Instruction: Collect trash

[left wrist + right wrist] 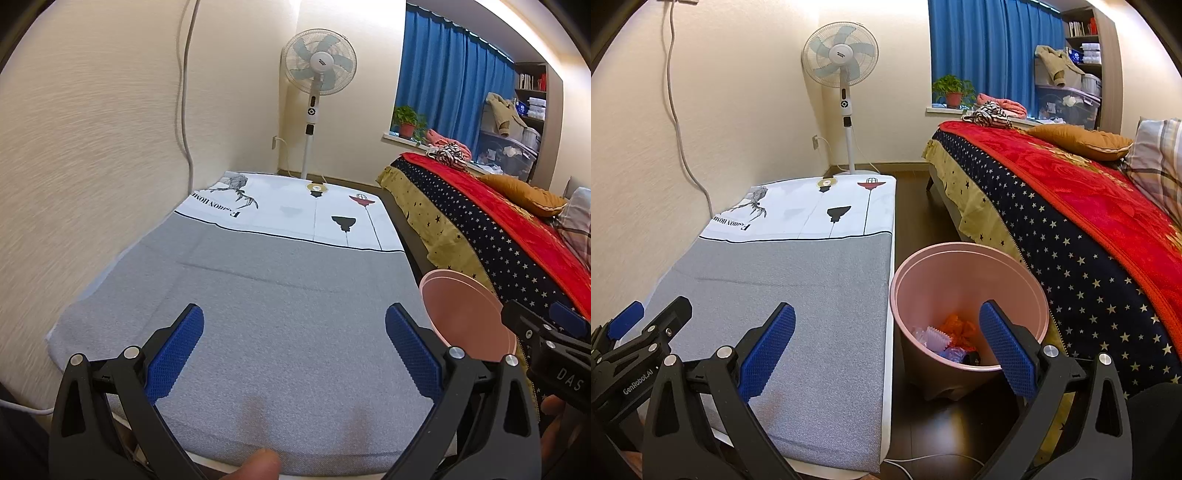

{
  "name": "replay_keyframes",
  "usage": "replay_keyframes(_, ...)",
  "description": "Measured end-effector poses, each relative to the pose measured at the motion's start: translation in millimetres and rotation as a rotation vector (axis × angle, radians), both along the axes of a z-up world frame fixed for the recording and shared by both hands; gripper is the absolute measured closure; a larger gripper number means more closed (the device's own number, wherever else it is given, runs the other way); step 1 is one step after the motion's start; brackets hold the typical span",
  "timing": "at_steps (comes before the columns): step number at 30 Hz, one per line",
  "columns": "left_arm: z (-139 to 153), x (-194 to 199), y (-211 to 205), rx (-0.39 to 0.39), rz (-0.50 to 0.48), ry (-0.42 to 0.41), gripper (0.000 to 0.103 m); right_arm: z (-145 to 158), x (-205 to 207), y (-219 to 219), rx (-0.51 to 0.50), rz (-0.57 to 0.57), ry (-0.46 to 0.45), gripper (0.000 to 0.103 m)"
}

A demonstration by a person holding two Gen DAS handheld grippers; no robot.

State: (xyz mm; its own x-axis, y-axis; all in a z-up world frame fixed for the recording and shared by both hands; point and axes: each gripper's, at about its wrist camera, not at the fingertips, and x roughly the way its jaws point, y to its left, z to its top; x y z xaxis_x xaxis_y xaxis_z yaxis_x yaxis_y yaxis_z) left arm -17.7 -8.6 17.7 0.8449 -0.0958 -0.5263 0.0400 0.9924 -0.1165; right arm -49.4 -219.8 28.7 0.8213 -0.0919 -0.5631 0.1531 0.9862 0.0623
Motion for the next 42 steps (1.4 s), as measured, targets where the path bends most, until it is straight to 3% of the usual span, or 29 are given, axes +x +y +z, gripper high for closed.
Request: replay_keyframes(42,2.0,0.3,-0.8,-0.008,0.000,-0.008,0.007,1.7,0.5,1.1,0.001,0.002,0.003,0.005)
